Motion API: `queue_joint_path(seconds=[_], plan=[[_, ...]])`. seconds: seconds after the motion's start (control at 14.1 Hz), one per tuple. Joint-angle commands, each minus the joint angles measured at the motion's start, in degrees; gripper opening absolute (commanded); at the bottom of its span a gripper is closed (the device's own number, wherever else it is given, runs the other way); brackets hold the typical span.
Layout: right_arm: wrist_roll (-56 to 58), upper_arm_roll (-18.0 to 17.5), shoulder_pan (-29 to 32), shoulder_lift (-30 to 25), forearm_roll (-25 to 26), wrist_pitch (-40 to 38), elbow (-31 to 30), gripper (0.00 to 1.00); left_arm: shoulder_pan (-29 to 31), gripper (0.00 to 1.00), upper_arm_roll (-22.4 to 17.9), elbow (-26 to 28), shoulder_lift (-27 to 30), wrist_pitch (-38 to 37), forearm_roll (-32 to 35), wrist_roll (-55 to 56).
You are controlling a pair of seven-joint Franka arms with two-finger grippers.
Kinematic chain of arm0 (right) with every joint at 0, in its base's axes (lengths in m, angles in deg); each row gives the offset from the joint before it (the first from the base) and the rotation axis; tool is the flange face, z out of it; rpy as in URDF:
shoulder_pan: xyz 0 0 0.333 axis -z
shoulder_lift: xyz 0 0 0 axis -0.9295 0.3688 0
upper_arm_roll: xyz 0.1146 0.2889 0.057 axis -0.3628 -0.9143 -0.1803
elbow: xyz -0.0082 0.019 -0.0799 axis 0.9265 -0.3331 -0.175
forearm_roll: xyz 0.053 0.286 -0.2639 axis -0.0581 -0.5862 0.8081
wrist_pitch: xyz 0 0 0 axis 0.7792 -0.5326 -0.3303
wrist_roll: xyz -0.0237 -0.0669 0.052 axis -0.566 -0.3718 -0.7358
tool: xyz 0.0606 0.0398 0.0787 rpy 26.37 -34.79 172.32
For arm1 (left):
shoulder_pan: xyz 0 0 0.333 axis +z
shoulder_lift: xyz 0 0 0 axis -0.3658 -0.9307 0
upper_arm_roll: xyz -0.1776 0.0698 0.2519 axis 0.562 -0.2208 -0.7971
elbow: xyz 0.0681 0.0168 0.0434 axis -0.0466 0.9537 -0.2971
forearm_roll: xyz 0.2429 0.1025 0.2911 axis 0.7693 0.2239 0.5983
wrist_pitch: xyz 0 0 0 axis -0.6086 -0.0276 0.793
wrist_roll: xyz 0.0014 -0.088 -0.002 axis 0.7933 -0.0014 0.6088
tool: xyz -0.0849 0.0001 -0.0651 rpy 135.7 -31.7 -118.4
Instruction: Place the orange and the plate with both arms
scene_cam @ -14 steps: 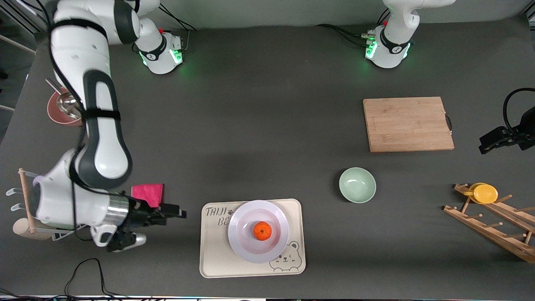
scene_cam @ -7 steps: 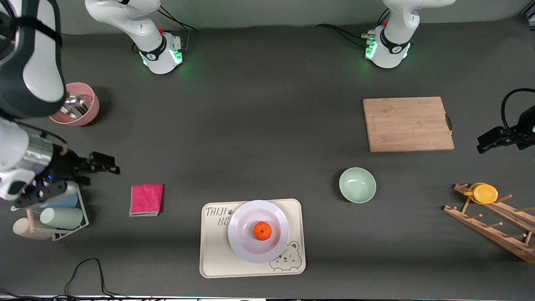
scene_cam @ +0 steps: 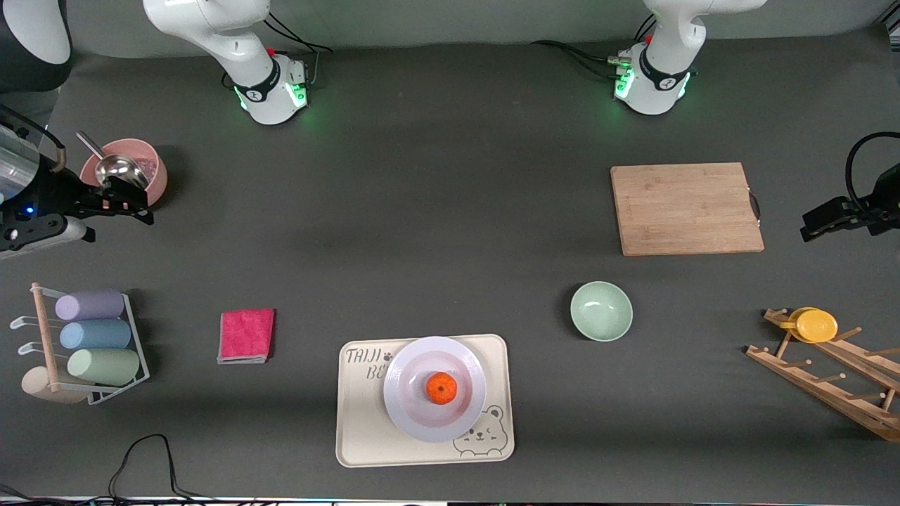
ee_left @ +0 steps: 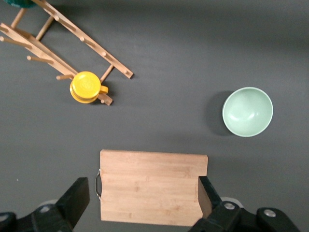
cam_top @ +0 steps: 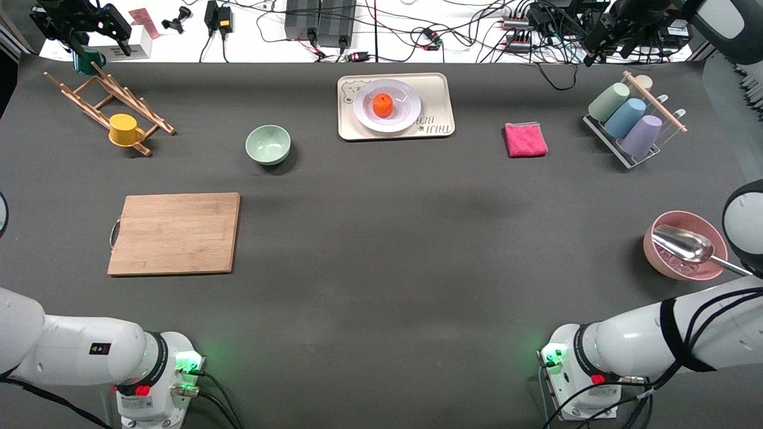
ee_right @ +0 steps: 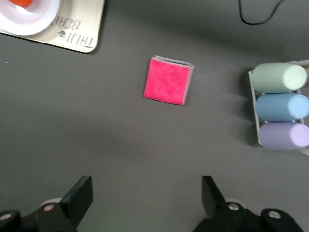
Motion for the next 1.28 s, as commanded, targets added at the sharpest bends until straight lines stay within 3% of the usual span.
queue_joint_path(seconds=[0.0, 0.21, 1.21], plan=[[-2.42, -0.67, 0.25, -0.83, 2.21, -0.34, -1.01, 1.0, -0.54, 1.0, -0.35, 0.65, 2.06, -1.79, -1.17, 0.38], [-2.42, 0.65, 0.17, -0.92, 2.21, -0.33, -0.39, 1.0, -0.01, 1.0, -0.62, 0.83, 3.03, -2.06, -6.36, 0.03], [-5.23, 2.06, 0.25, -1.62, 2.03, -1.56, 0.4, 1.0, -0.01, 1.0, -0.62, 1.88, 2.33, -2.32, -3.91, 0.11]])
